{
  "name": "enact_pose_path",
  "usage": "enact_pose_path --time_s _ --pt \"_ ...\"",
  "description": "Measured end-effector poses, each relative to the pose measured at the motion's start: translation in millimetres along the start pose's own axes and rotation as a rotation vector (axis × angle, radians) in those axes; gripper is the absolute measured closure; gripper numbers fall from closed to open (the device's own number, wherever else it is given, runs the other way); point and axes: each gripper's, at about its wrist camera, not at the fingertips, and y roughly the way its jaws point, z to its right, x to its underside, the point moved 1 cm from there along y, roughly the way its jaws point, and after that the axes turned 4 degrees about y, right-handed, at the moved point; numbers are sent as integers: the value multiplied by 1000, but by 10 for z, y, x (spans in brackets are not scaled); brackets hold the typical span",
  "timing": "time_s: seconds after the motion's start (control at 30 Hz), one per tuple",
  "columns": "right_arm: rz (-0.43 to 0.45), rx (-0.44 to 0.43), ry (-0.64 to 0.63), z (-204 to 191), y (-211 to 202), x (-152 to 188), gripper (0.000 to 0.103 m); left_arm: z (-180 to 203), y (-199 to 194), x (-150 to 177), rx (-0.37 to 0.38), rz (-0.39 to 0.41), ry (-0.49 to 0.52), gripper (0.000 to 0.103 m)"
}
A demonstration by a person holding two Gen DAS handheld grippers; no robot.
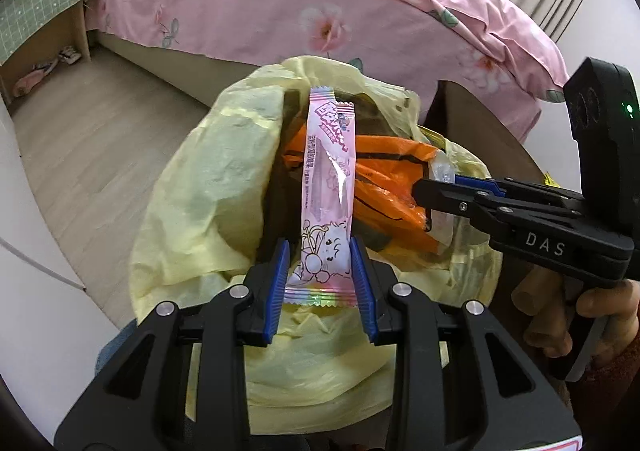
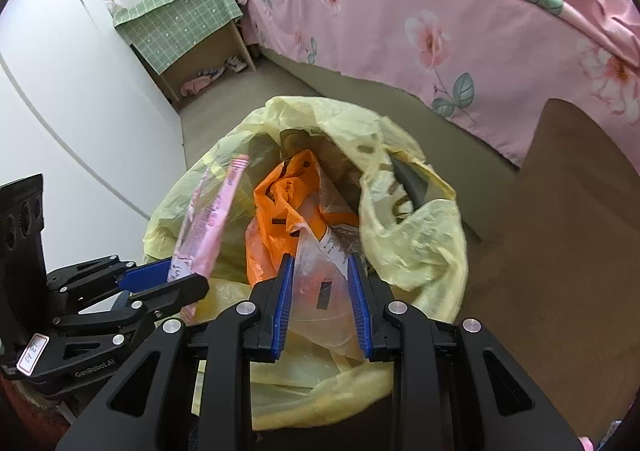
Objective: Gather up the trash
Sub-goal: 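Carry both wrappers to the yellow trash bag and release them inside, then return to the table and grasp the yellow potato chips bag with the left tool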
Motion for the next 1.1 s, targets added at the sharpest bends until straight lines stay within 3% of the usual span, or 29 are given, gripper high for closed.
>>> enact_pose_path --time_s 0.1,0.17,0.23,0.27,0.47,0.6,0.73,0.9,0.93,1.1 --pt "7 -6 13 -10 -23 -17 73 6 -13 -23 12 14 -4 71" --pt "32 -10 41 24 -108 0 72 -17 -62 -44 19 42 -16 57" --pt "55 -28 70 77 -183 31 63 -77 -137 -69 42 77 -53 41" --pt "70 -35 88 101 -234 49 57 -101 -171 -86 52 88 -70 40" --pt "159 -3 133 140 -589 190 57 -170 -386 -133 58 170 -126 34" --pt "238 60 145 195 -1006 431 57 -129 -485 -143 107 192 -144 32" --pt "325 177 155 304 -1395 779 56 159 -598 -148 162 213 -70 28" --pt "453 314 221 575 -1916 1339 40 673 -611 -145 268 195 41 16" --pt "467 349 237 645 -2025 1469 40 791 -599 -133 285 185 62 11" --pt "473 448 267 873 -2423 2063 40 1408 -551 9 328 104 206 11"
